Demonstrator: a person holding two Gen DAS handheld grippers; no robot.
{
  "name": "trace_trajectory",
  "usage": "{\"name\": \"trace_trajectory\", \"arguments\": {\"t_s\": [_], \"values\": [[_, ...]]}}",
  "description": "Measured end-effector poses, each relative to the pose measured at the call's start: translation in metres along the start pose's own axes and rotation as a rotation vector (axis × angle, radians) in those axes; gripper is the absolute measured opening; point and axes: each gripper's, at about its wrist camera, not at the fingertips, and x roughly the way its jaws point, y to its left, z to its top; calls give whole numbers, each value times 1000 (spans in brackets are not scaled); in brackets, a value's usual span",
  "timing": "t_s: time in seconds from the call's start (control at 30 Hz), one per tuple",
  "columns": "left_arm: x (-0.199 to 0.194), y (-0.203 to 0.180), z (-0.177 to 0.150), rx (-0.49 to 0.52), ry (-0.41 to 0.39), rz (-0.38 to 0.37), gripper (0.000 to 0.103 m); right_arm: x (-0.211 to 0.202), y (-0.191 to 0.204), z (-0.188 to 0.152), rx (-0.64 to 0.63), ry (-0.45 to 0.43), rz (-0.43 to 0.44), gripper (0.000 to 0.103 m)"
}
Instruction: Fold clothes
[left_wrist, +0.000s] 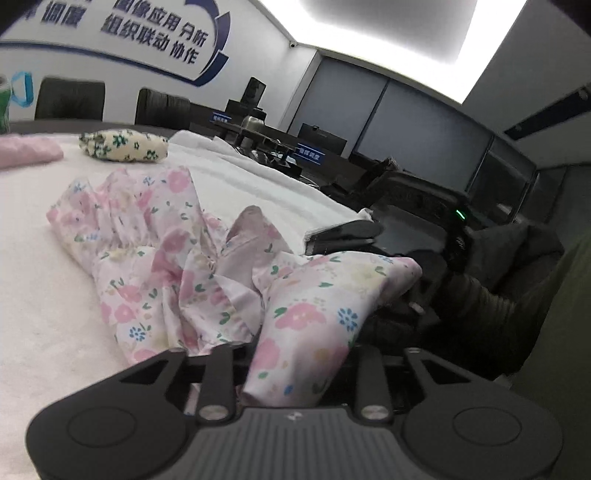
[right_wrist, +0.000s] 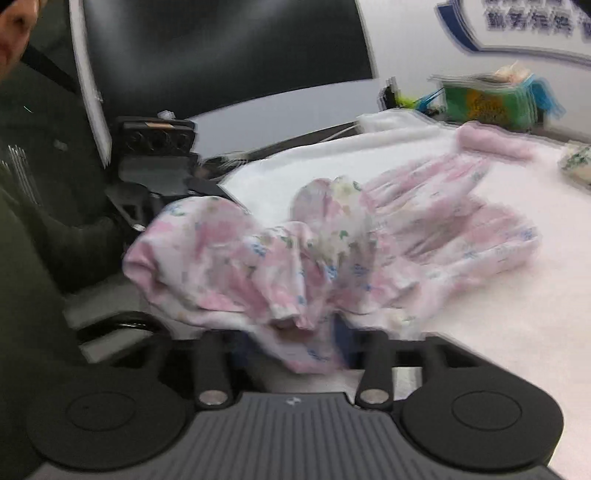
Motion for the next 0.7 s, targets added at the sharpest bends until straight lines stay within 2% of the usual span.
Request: {"name": "trace_trajectory", "arguments": {"t_s": [0.03, 0.07, 0.1, 0.13, 0.2, 0.23, 0.27, 0.3, 0.37, 0.4, 0.43, 0.5, 0.57, 0.7], "values": [[1, 3, 1, -17, 1, -10, 21, -2, 13, 0, -73, -10, -74, 90], [2, 6, 3, -33, 3, -20, 19, -4, 26, -1, -145, -21, -149, 99], [3, 7, 5, -43, 9, -27, 19, -6, 39, -1, -222, -31, -218, 99], [3, 7, 7, -44, 13, -32, 18, -2, 55, -4, -326, -42, -250, 99], [5, 4, 10, -40, 24, -36, 17, 6, 84, -8, -528, -65, -310, 98], [6, 2, 11, -35, 30, -35, 16, 11, 90, -7, -576, -80, -311, 92], [7, 1, 12, -29, 34, -27, 11, 14, 88, -4, -585, -89, -286, 71], [7, 0, 12, -26, 35, -17, 12, 17, 81, 0, -539, -68, -226, 60], [5, 0, 9, -29, 35, -10, 16, 22, 66, 7, -446, -26, -107, 20], [3, -1, 6, -26, 31, -4, 20, 23, 58, 11, -397, -9, -49, 17], [-1, -4, 2, -8, 24, -1, 30, 21, 49, 10, -333, -24, -8, 16], [-10, -9, -5, 27, 3, 4, 37, 18, 31, 9, -205, -53, 73, 12], [-21, -14, -12, 63, -49, 5, 47, 14, 14, 7, -77, -82, 154, 12], [-33, -11, -19, 48, -135, 65, 49, 6, -22, 4, 181, -139, 314, 12]]}}
